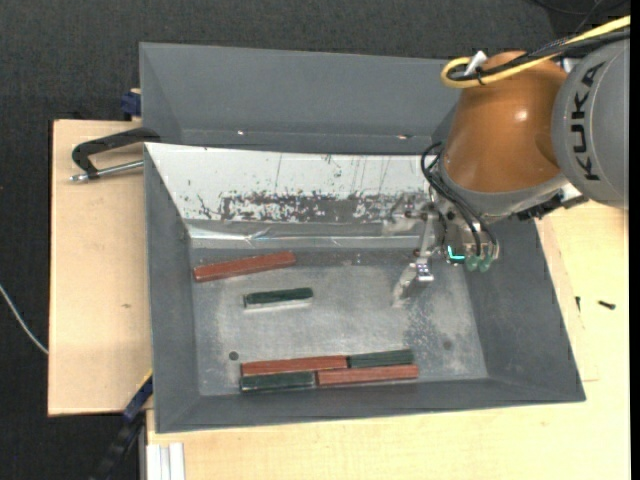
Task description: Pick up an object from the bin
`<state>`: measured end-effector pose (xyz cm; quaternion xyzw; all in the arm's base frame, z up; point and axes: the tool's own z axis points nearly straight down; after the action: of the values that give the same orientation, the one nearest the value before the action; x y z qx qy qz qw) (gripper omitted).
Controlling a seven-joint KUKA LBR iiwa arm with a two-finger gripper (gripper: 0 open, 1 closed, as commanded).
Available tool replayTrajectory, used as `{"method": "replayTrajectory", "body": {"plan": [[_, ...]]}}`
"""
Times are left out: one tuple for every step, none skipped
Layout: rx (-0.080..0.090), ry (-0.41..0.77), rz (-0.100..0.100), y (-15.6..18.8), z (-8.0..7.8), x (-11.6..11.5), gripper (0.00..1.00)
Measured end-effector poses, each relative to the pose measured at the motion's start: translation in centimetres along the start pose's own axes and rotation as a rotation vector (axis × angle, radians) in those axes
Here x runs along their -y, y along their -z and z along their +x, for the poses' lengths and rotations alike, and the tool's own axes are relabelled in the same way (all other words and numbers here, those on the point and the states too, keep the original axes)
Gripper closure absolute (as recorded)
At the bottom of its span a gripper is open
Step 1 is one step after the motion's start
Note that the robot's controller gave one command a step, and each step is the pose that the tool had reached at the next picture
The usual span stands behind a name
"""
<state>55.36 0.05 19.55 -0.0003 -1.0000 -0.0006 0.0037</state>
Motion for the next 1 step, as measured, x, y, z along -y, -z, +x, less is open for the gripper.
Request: {"method": "replayTrajectory", "body": {"plan": [[0.009, 0.000, 0.000, 0.45, -0.17, 0.00, 0.00]]}}
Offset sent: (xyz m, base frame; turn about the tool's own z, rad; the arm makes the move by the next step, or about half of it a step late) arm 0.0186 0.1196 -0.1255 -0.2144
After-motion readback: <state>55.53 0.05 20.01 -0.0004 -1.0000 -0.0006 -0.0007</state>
